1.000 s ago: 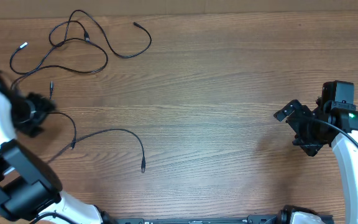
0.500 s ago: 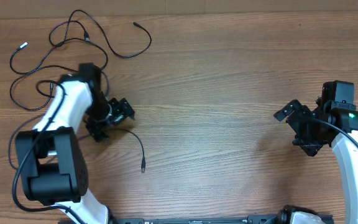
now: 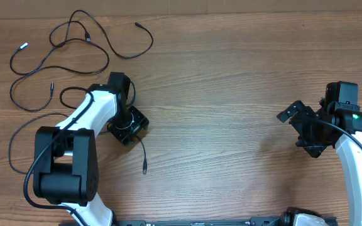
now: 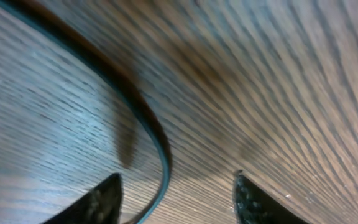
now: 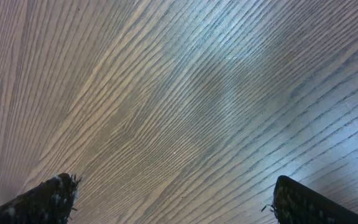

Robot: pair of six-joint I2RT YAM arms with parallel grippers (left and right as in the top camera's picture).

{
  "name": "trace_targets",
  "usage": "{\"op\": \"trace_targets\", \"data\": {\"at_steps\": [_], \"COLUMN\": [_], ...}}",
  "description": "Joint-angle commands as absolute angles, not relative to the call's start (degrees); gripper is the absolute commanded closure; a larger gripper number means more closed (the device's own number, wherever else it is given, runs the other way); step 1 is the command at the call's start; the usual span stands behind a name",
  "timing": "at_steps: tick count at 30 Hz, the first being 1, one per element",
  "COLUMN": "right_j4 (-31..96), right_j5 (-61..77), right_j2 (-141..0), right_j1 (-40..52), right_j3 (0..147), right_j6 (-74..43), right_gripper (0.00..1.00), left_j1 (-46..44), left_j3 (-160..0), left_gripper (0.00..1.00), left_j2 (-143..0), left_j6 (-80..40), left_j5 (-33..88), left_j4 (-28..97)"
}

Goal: Untangle cables

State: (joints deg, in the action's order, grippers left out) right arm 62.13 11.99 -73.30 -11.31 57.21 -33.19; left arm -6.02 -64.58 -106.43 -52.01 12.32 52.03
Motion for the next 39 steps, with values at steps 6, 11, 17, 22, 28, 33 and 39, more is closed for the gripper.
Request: {"op": "trace_targets", "data": {"at_steps": [6, 11, 17, 22, 28, 33, 39], "right_j4": [61.8, 61.8, 61.8, 61.8, 61.8, 61.8, 61.8], "right_j5": [11.6, 11.6, 11.6, 11.6, 11.6, 11.6, 11.6], "right_j2": [-73.0, -73.0, -73.0, -73.0, -73.0, -73.0, -73.0], "right_j1": [-11.5, -11.5, -11.5, -11.5, -11.5, -11.5, -11.5], "right_j3": [58.5, 58.5, 58.5, 58.5, 58.5, 58.5, 58.5], "right_j6": [-32.9, -32.9, -32.9, -32.9, -32.9, -32.9, -32.9], "right_gripper": [0.0, 0.0, 0.0, 0.0, 0.0, 0.0, 0.0], "left_j1": [-6.4, -6.4, -6.4, -5.3, -0.6, 4.6, 10.7], "left_j3": [-61.0, -60.5, -60.5, -60.5, -60.5, -60.5, -60.5], "left_gripper": [0.56, 0.71, 0.9, 0.96, 0.95, 0.95, 0.95], "left_j2": [-107.0, -107.4, -107.5, -107.5, -107.5, -107.5, -107.5], "left_j6": [-60.6, -60.1, -60.5, -61.4, -61.9, -64.2, -64.3], "left_j5": [6.9, 3.2, 0.6, 3.1, 12.8, 22.0, 24.0], "left_j4": [51.4, 49.1, 48.5, 45.6, 44.5, 44.3, 43.6]}}
